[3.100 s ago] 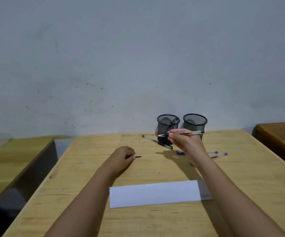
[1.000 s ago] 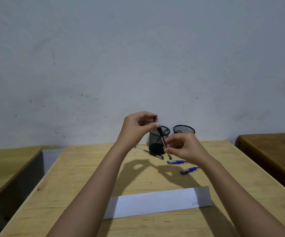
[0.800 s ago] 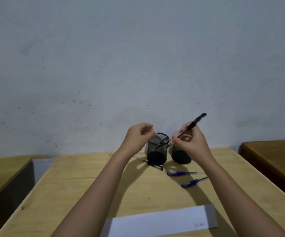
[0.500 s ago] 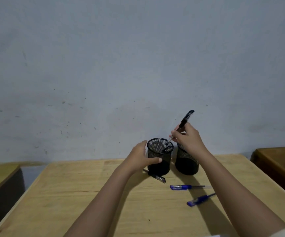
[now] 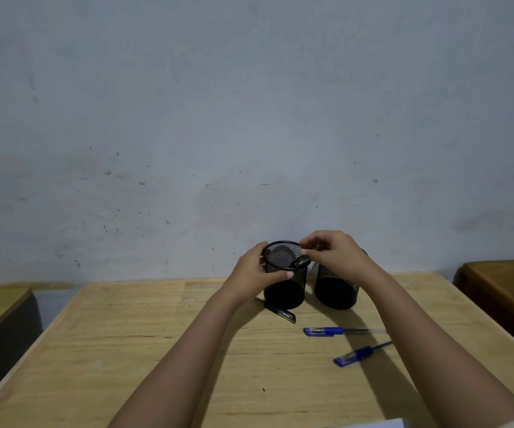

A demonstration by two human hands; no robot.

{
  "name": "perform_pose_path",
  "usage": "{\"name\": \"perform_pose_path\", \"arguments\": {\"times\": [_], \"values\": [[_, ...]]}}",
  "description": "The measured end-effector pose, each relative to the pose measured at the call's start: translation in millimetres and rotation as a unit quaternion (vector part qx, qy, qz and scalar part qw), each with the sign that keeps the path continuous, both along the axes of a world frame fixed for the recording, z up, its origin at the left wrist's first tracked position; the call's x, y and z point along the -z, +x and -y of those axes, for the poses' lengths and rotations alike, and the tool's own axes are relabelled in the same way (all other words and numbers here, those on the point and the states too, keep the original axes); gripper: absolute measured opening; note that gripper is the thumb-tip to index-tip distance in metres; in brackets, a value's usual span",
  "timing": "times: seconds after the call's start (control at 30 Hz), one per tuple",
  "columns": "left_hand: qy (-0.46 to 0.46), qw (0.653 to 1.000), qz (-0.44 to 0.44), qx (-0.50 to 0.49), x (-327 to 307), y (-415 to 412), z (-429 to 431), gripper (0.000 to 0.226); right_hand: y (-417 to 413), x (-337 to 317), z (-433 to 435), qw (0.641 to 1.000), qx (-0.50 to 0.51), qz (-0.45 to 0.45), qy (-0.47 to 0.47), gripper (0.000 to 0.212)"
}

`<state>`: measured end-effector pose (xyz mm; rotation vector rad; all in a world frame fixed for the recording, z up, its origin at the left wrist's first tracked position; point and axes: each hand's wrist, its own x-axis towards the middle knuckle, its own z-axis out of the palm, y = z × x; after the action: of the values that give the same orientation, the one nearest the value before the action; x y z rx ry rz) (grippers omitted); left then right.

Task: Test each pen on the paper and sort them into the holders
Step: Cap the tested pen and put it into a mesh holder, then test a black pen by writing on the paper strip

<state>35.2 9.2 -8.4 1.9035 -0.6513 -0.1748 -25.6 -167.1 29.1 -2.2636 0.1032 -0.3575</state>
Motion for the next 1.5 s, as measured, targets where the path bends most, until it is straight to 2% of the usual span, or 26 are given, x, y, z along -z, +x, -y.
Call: {"name": "perform_pose_path", "arguments": {"times": [0.23, 0.3, 0.4, 0.53, 0.63, 0.8, 0.97, 1.1, 1.33, 1.5], "values": [[0.029, 0.999, 0.002, -0.022, -6, -9, 1, 0.057, -27, 1, 4, 0.997, 0.039, 0.040, 0.050, 0.020], [0.068, 0.997, 0.004, -0.021, -5, -11, -6, 0.062, -41, 3, 3, 0.994, 0.063, 0.067, 0.051, 0.017], [0.191, 0.982, 0.005, -0.014, 0, -16, -26, 0.077, -65, 10, -8, 0.993, 0.073, 0.082, 0.036, 0.014], [0.329, 0.944, 0.027, -0.009, 17, -26, -57, 0.068, -73, 26, -38, 1.000, 0.011, 0.022, -0.010, 0.020], [0.421, 0.907, 0.019, 0.009, 32, -29, -77, 0.078, -62, 39, -62, 0.993, -0.038, -0.048, -0.100, 0.034], [0.483, 0.875, 0.034, 0.018, 48, -33, -96, 0.081, -37, 58, -88, 0.977, -0.059, -0.114, -0.173, 0.024], [0.493, 0.868, 0.053, 0.022, 54, -34, -99, 0.079, -17, 66, -101, 0.958, -0.080, -0.135, -0.241, 0.012], [0.491, 0.869, 0.049, 0.028, 53, -33, -100, 0.079, -7, 72, -105, 0.951, -0.053, -0.134, -0.275, 0.015], [0.485, 0.873, 0.052, 0.030, 52, -34, -102, 0.079, -2, 75, -107, 0.955, -0.002, -0.110, -0.274, 0.016], [0.477, 0.877, 0.054, 0.023, 51, -35, -103, 0.079, -6, 74, -108, 0.959, 0.014, -0.134, -0.251, 0.020]]}}
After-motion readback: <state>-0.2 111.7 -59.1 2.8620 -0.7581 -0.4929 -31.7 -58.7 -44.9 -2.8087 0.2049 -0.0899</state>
